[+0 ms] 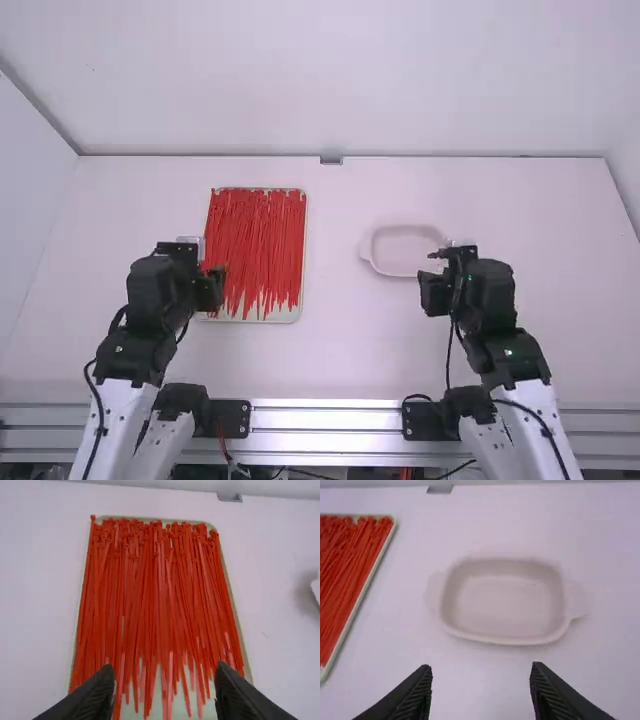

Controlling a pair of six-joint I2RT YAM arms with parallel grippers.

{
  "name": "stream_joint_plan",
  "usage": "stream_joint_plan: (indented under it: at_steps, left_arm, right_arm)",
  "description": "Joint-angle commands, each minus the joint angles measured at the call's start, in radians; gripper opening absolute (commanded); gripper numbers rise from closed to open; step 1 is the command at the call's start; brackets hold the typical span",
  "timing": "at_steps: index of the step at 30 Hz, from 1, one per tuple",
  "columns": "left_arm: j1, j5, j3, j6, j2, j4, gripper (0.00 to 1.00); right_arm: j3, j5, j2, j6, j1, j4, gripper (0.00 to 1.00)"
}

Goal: Fasten the cable tie

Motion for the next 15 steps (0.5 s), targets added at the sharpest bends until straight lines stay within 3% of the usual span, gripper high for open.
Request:
stream_joint_plan:
  at_steps: [1, 15]
  left_arm:
    - [-0.01, 0.039, 0.072, -0.02, 0.056, -0.038, 0.58]
    - [-0.021, 0.115, 0.274, -0.062, 0.349, -0.206, 0.82]
  right_arm:
    - [0.085, -0.007, 0.069, 0.013, 0.027, -0.033, 0.58]
    - [0.368, -0.184, 0.398, 0.01, 0.105, -0.29, 0.82]
